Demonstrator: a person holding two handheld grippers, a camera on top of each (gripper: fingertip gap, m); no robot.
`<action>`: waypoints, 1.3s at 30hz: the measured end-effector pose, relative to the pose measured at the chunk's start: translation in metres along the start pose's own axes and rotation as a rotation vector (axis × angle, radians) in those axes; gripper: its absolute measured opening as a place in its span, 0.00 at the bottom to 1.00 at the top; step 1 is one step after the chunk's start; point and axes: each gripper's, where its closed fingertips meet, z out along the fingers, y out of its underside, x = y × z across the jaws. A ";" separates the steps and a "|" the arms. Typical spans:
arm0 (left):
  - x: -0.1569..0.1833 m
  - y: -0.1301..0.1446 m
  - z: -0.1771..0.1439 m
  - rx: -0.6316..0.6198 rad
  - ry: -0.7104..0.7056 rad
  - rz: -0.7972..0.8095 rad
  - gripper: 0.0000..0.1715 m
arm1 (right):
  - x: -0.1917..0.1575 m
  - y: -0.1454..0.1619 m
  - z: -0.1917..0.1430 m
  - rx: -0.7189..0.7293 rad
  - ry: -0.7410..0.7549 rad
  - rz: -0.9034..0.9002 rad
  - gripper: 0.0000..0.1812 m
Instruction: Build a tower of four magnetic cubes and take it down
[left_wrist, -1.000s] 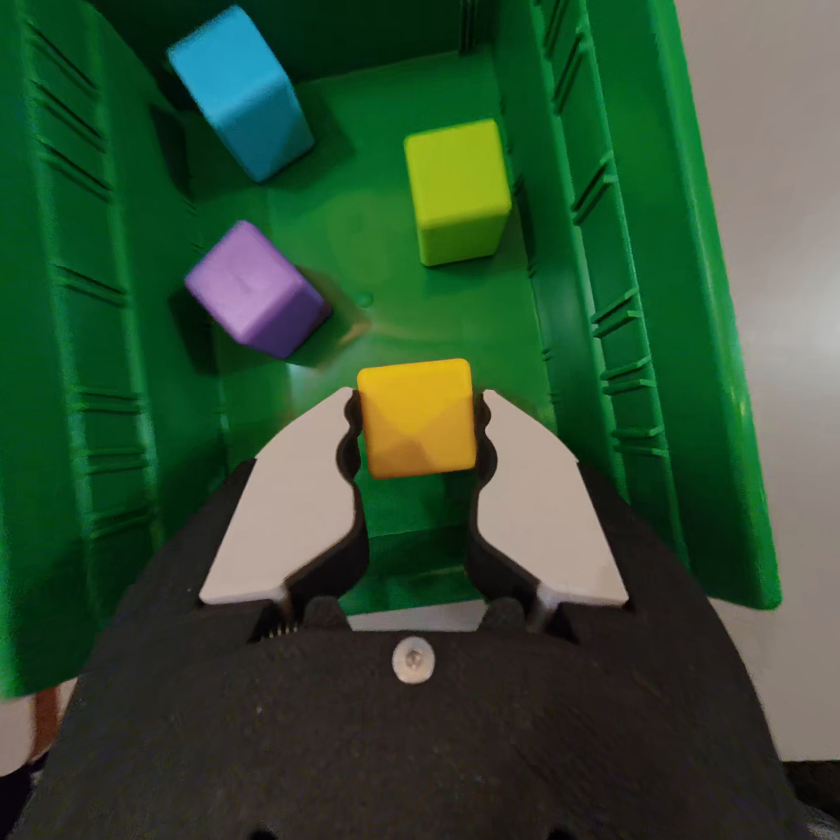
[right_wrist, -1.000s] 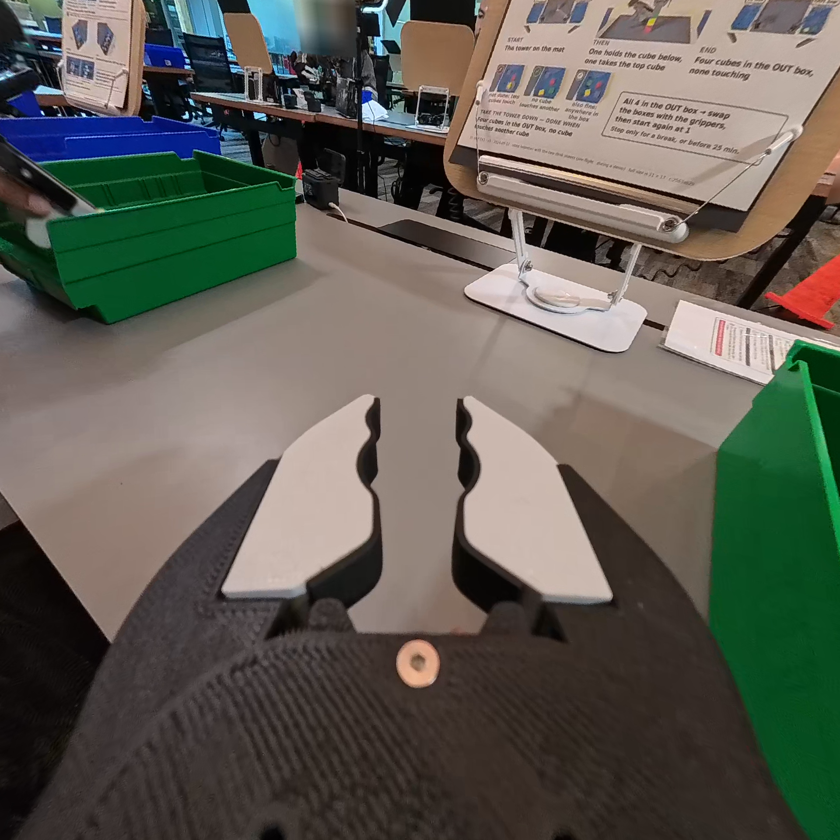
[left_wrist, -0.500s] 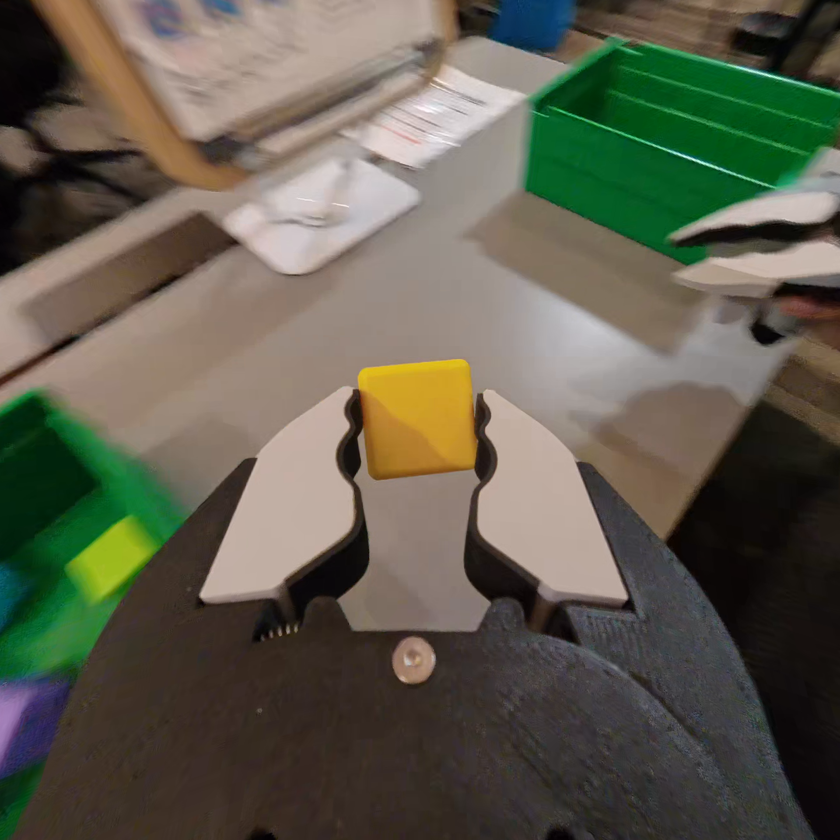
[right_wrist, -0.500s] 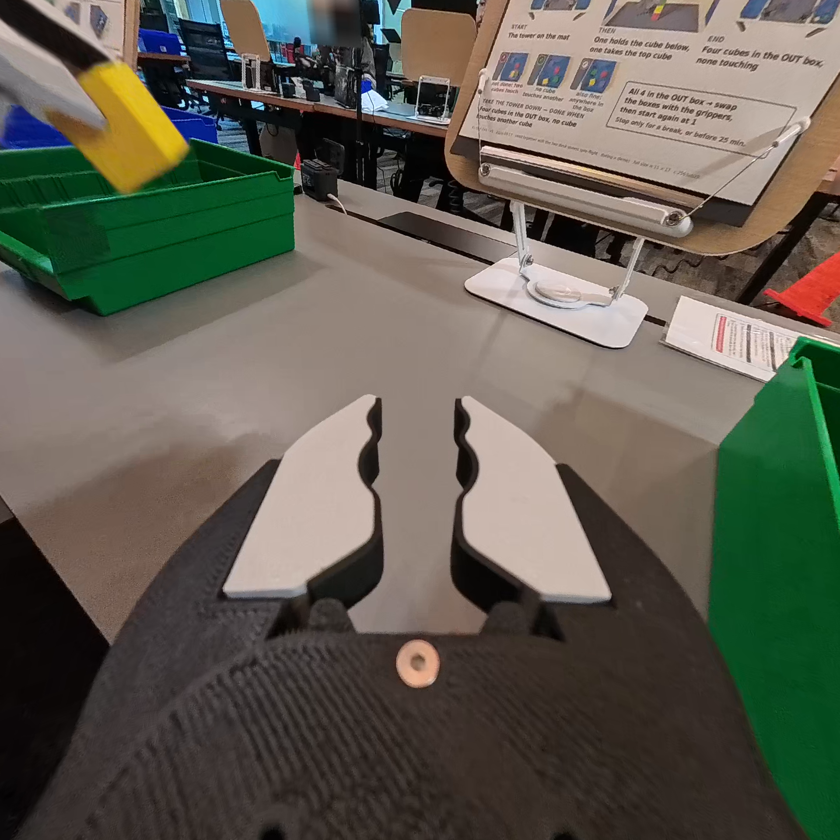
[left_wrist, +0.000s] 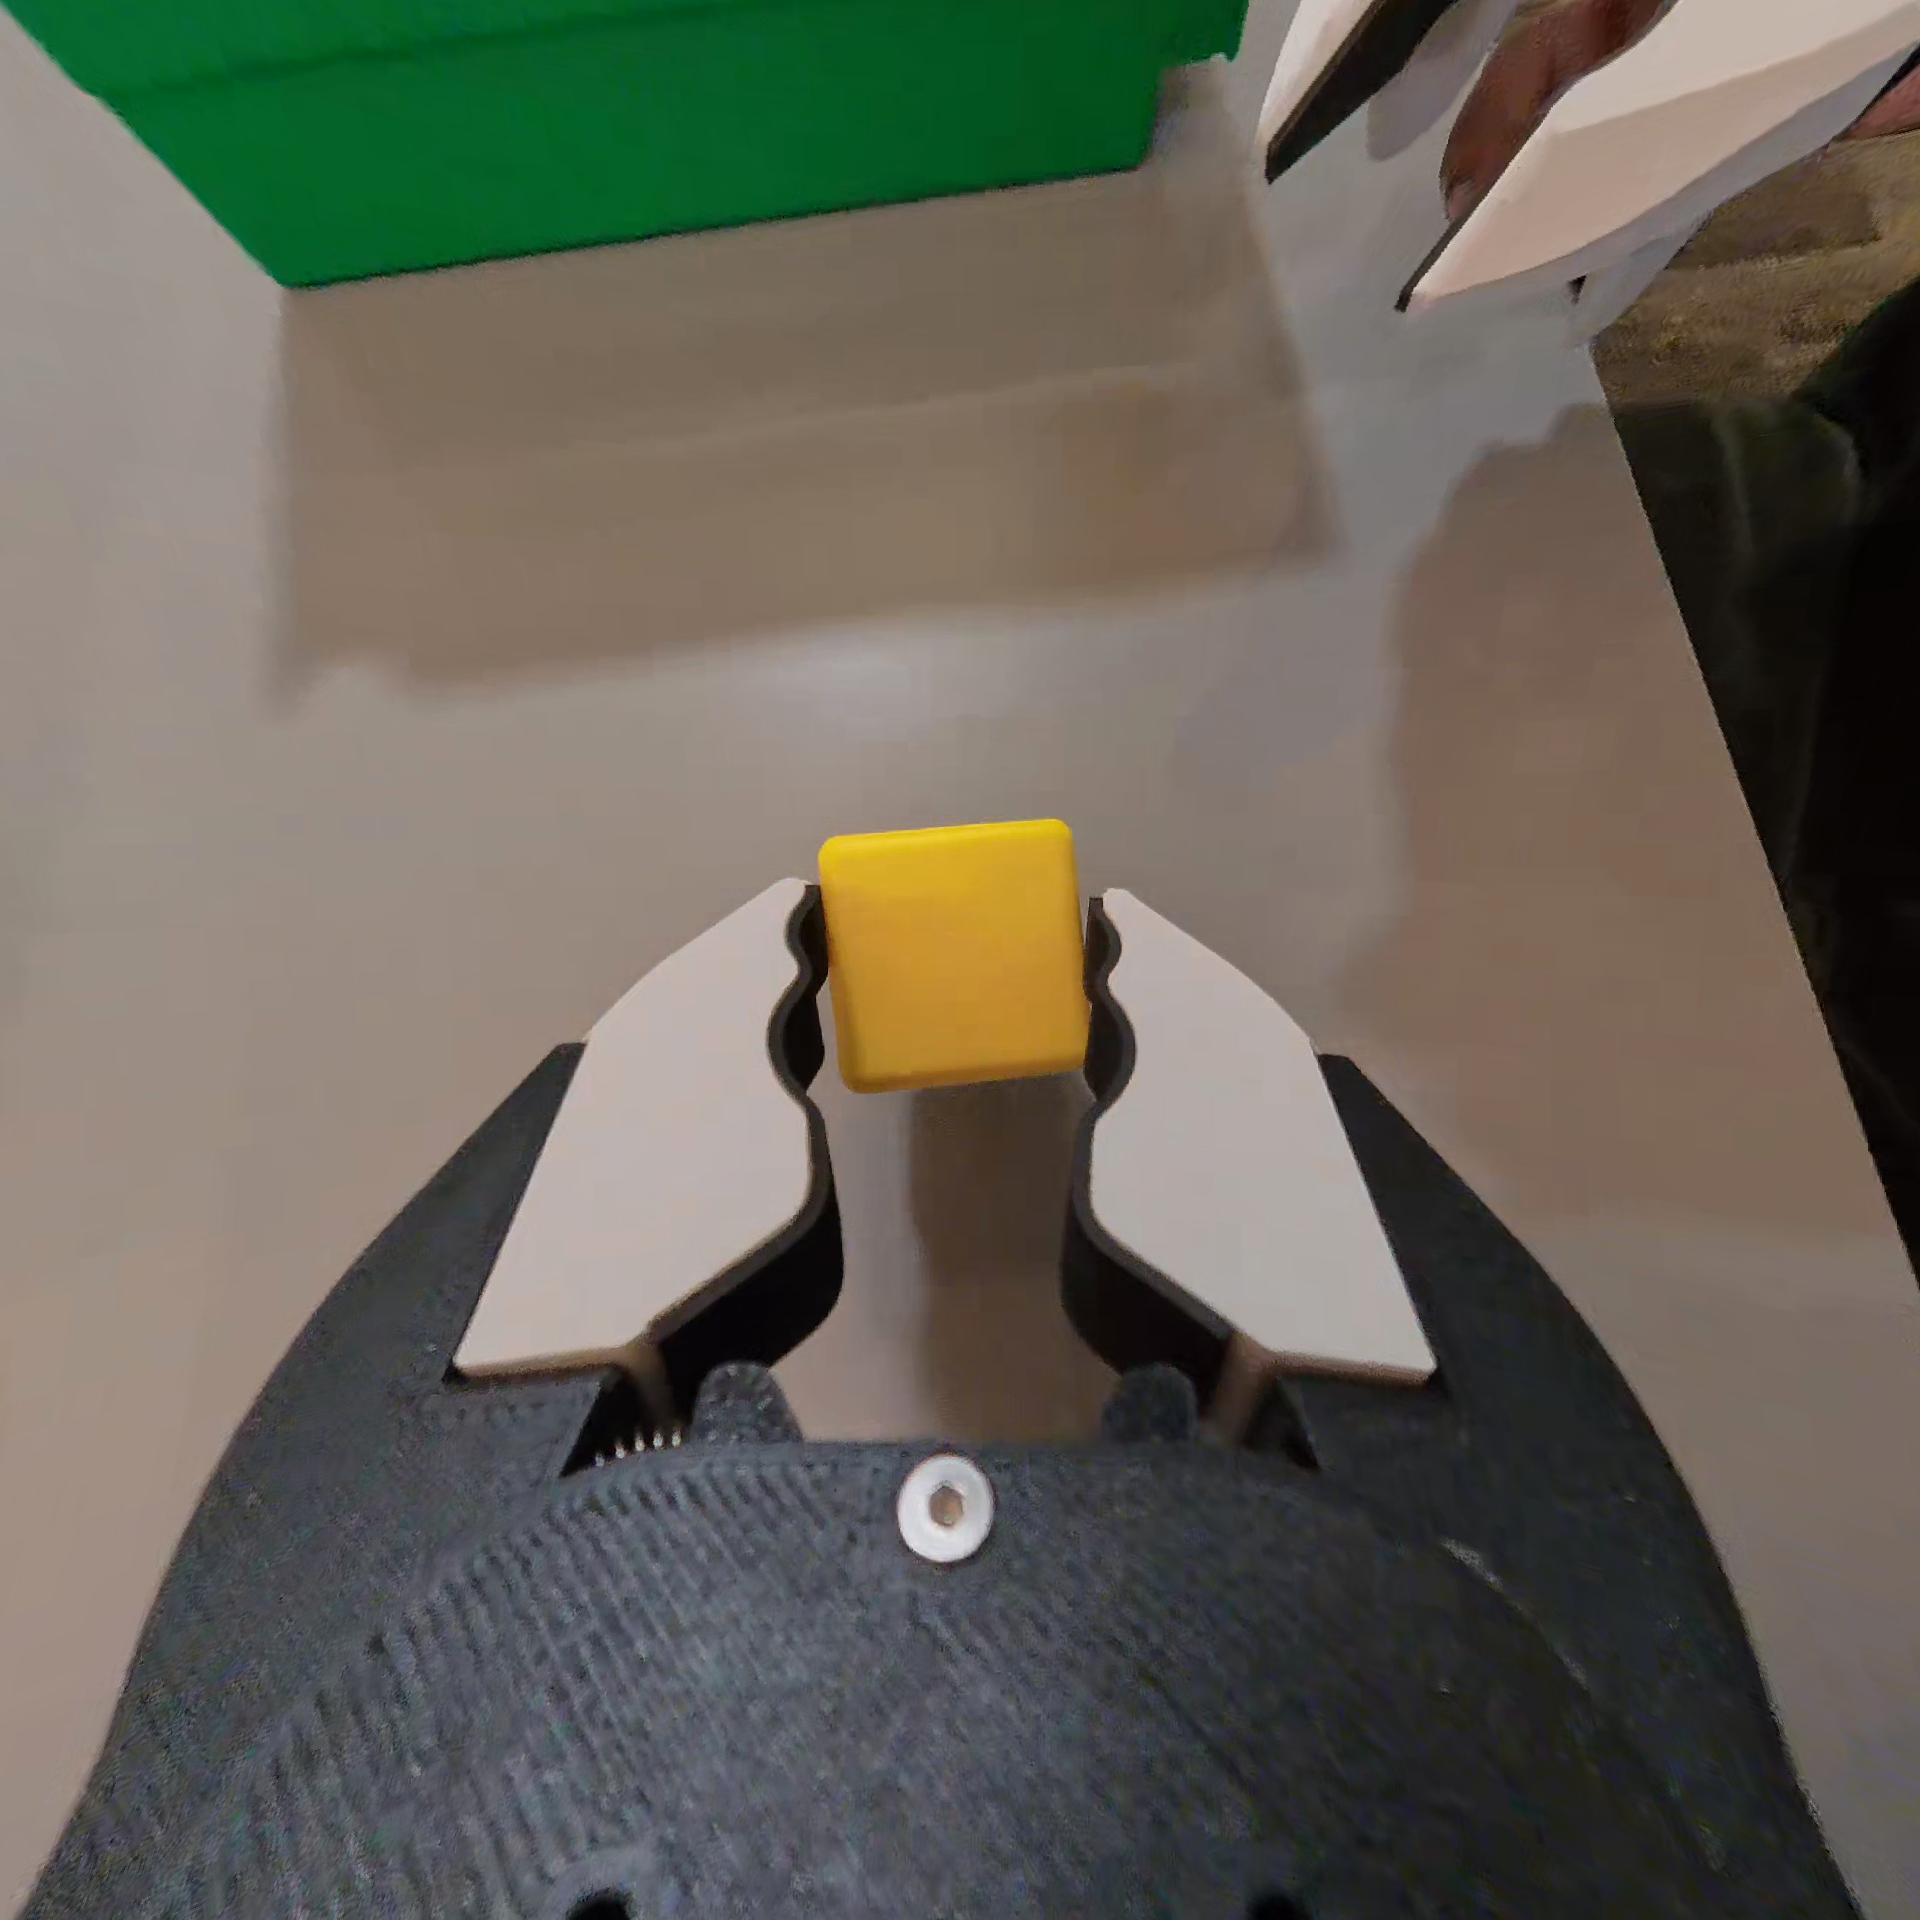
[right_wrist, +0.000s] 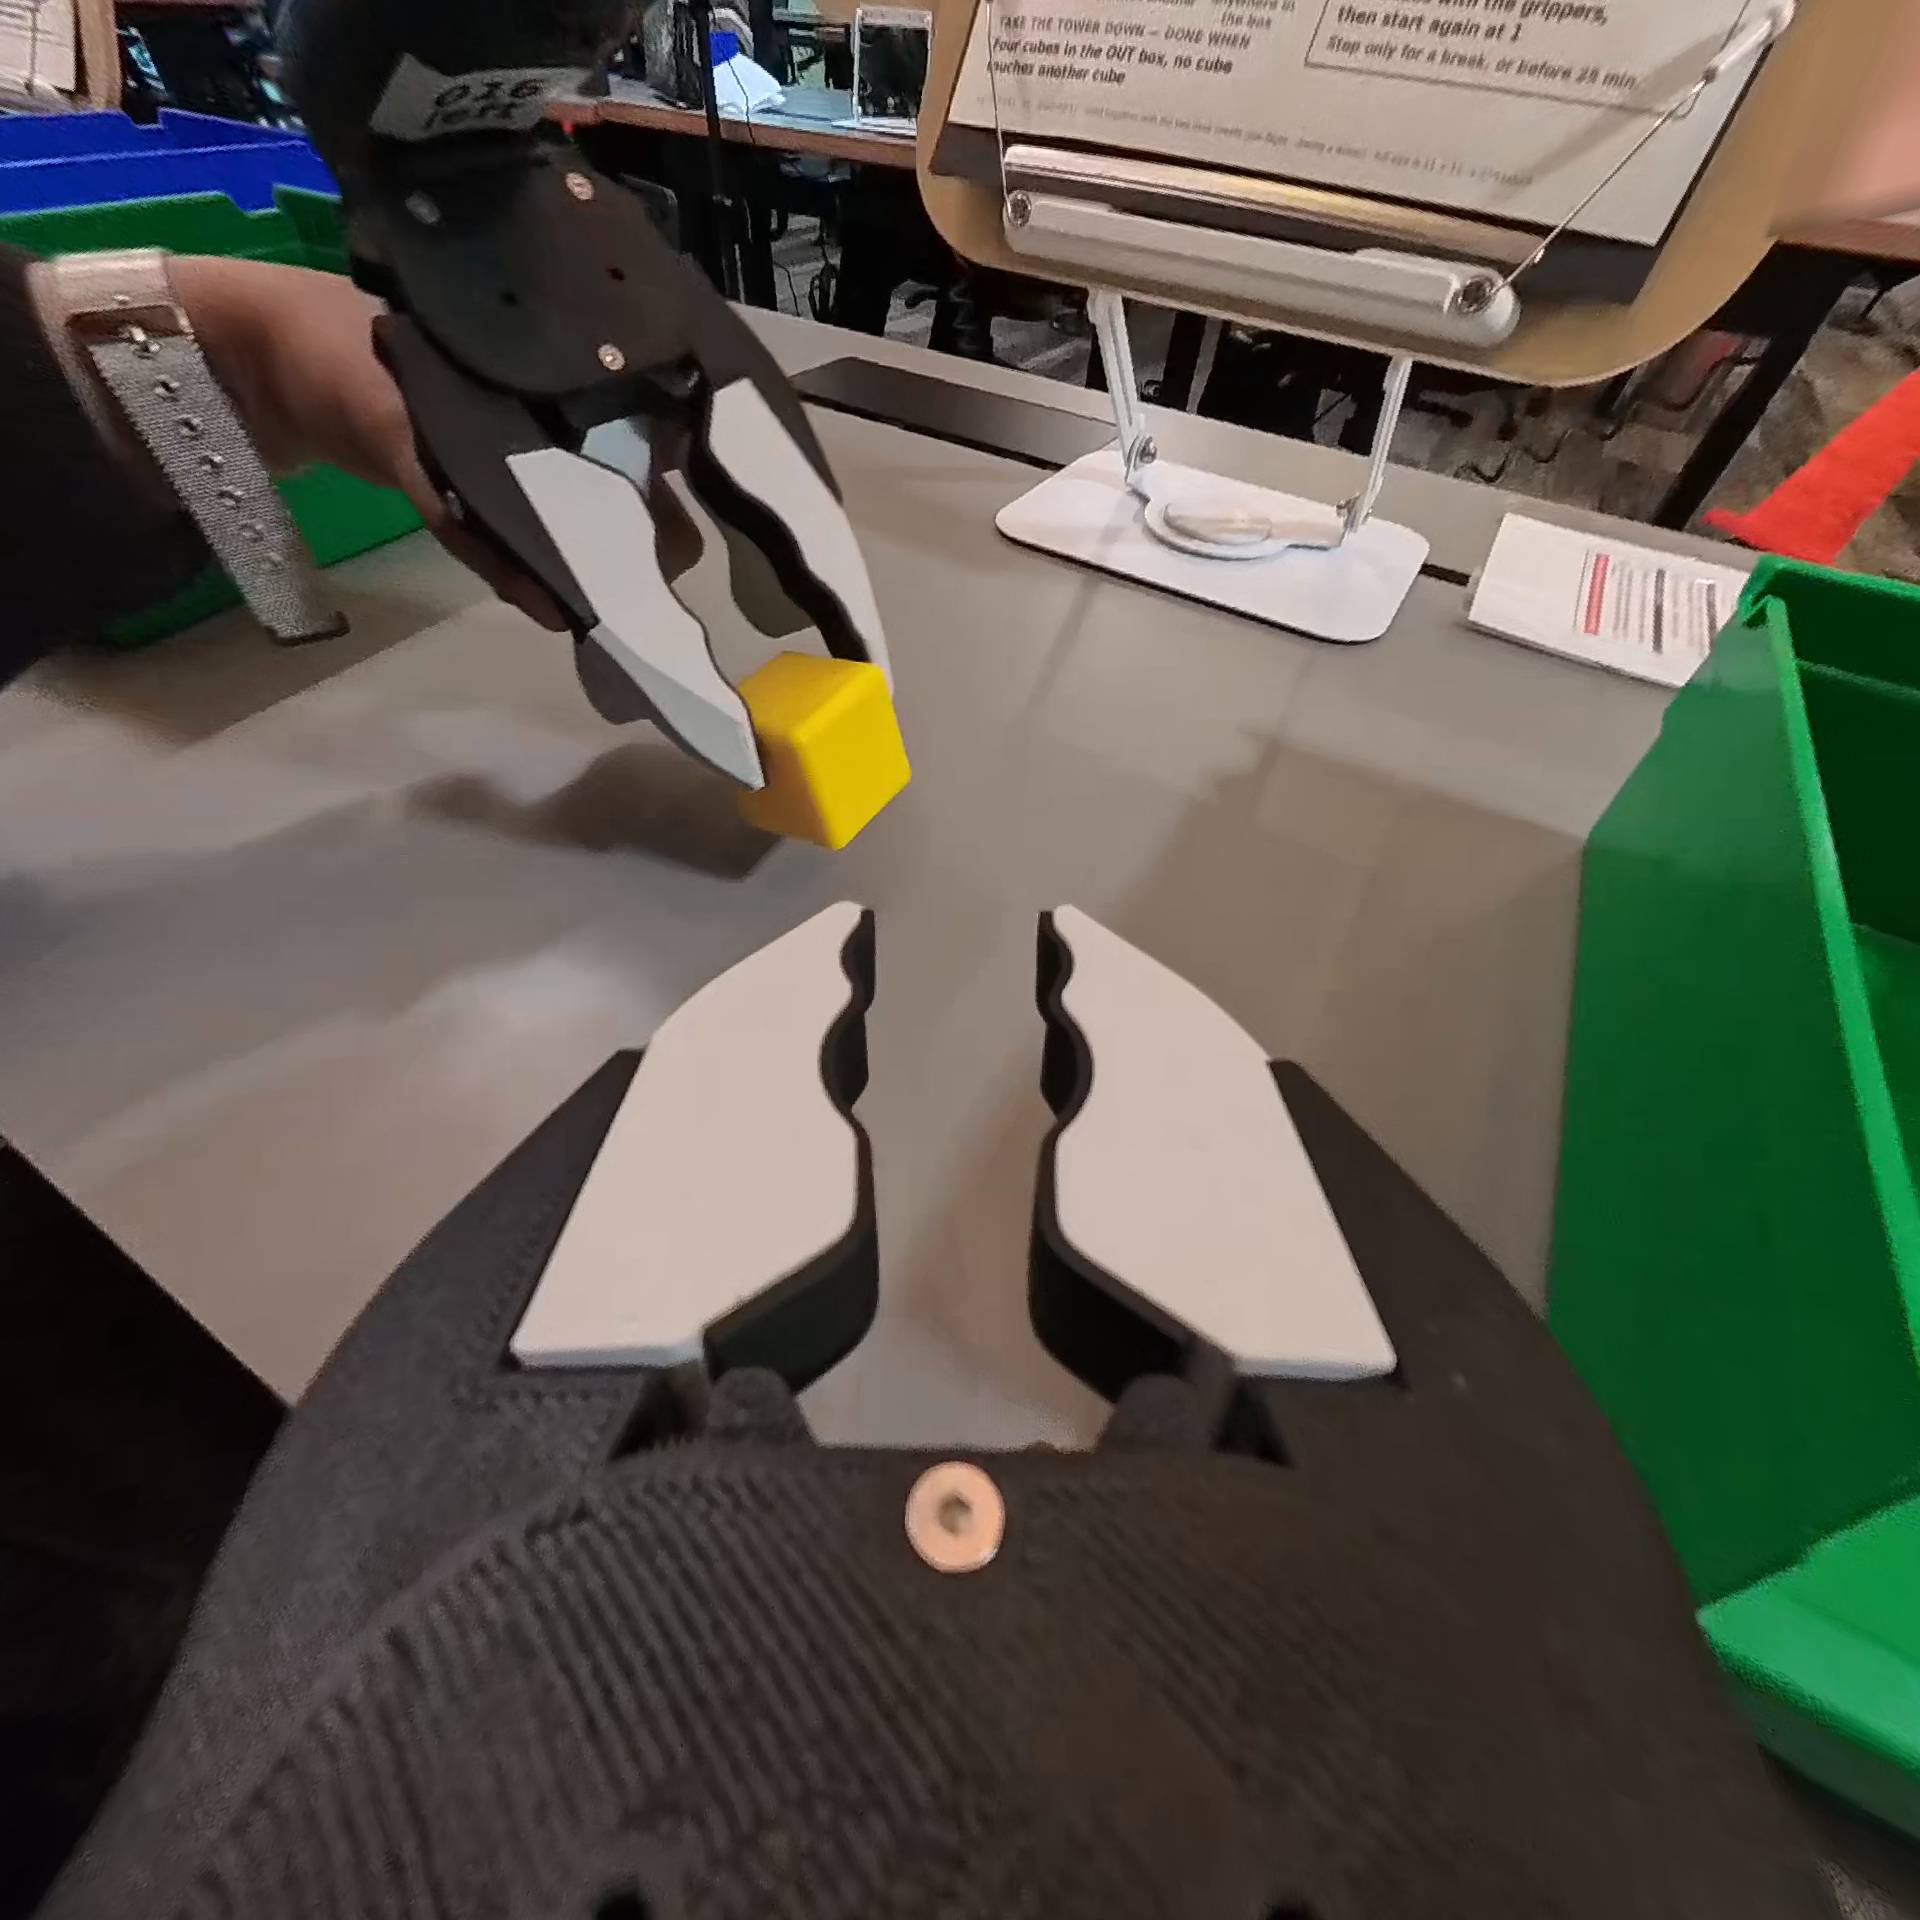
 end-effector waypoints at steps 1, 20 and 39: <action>-0.001 -0.001 0.001 0.000 0.017 0.009 0.28 | -0.001 0.001 -0.001 -0.004 -0.003 0.005 0.17; -0.015 0.005 0.029 0.009 0.077 -0.011 0.29 | -0.025 0.012 0.018 -0.079 -0.174 0.049 0.22; -0.010 0.021 0.033 -0.050 0.022 -0.051 0.38 | -0.021 0.014 0.014 -0.094 -0.211 0.136 0.23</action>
